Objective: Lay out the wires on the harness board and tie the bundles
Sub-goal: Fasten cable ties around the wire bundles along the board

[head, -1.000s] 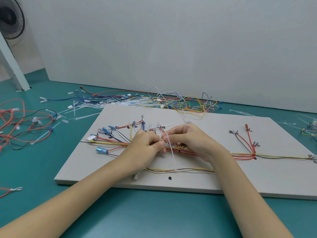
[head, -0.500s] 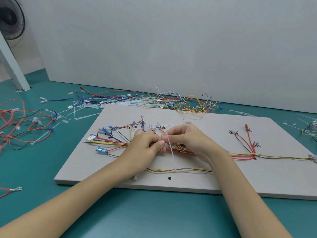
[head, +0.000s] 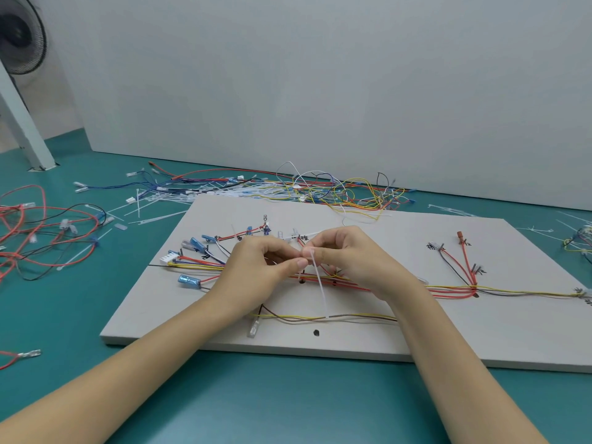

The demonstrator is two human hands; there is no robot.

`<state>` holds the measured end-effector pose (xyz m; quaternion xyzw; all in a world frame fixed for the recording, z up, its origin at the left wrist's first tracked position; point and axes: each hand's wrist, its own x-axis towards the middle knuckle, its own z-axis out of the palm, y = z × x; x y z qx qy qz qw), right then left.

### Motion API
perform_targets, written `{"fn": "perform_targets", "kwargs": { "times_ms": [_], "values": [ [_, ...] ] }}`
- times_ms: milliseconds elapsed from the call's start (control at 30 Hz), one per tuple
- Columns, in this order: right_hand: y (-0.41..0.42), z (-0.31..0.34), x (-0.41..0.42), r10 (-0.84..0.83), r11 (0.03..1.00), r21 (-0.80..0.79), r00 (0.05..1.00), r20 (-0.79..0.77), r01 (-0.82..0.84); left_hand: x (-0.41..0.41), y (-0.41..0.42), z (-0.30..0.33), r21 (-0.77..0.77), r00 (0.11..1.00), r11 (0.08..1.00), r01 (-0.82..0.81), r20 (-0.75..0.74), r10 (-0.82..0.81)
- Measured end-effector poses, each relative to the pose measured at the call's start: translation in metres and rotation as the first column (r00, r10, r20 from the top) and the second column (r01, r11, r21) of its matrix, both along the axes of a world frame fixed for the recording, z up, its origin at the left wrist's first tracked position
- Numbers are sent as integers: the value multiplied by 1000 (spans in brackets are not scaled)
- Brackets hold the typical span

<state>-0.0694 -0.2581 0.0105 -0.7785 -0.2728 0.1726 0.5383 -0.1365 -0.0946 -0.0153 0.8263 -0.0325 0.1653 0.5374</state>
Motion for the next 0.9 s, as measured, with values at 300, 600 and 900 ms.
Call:
{"fn": "perform_targets", "kwargs": {
  "times_ms": [300,600,900],
  "values": [
    [5,5,-4,9,999,47,999,42,-11,2,-1,0,141,999,990,-18,-44,24],
    [9,-2,-3,-78,993,99,996,53,72,1,-3,-1,184,999,982,-38,-4,39],
    [6,4,-3,-76,958,277,997,7,71,0,-4,-3,496,993,866,-61,120,1]
  ]
}}
